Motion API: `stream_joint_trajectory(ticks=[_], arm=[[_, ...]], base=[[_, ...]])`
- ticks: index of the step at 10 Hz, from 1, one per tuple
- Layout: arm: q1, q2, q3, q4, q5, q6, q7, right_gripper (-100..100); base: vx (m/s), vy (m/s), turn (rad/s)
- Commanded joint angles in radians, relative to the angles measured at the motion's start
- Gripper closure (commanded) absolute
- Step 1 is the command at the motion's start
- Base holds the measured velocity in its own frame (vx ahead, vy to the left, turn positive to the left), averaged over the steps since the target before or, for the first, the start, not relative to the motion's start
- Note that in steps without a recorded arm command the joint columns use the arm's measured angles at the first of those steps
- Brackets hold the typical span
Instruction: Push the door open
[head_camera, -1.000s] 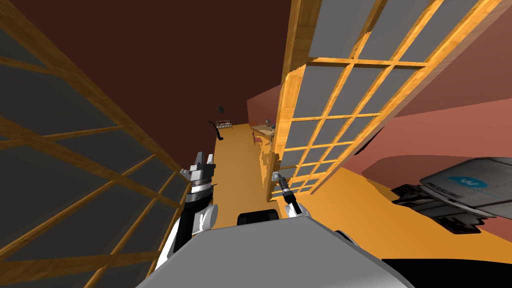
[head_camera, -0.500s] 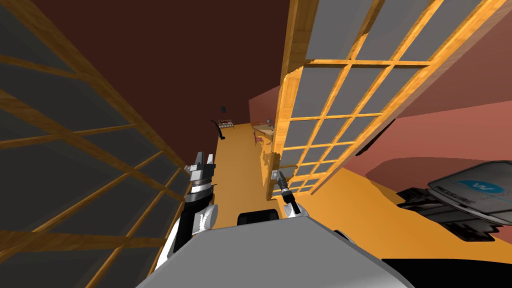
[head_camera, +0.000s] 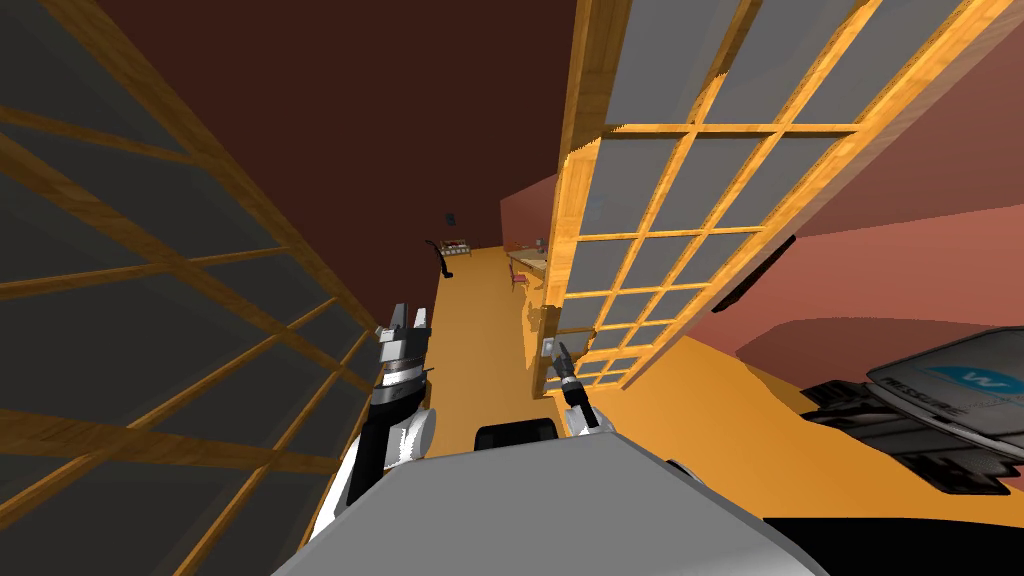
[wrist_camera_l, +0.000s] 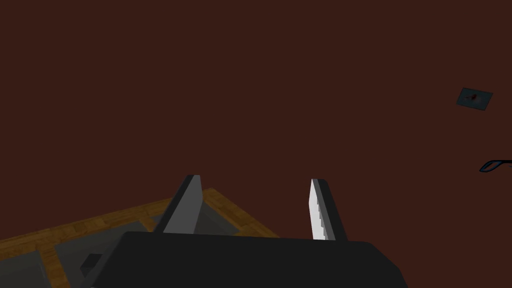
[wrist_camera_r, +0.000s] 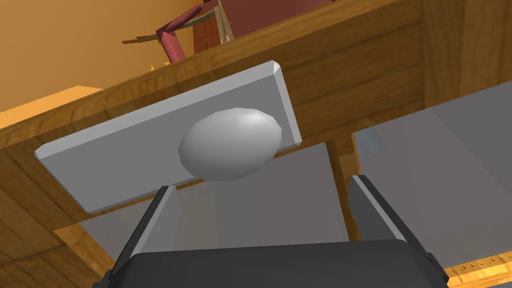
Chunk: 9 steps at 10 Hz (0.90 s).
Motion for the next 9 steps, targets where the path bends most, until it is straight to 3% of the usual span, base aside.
stream_joint_trajectory(ticks=[1,9], arm=[[0.000,0.006,0.011,-0.004,-0.029,0.001,-0.050,-100],[0.000,0.025,0.044,-0.017,-0.113,0.005,-0.230,-100]], base=[[-0.061,-0.036,0.081],[-0.051,-0.028,0.045]])
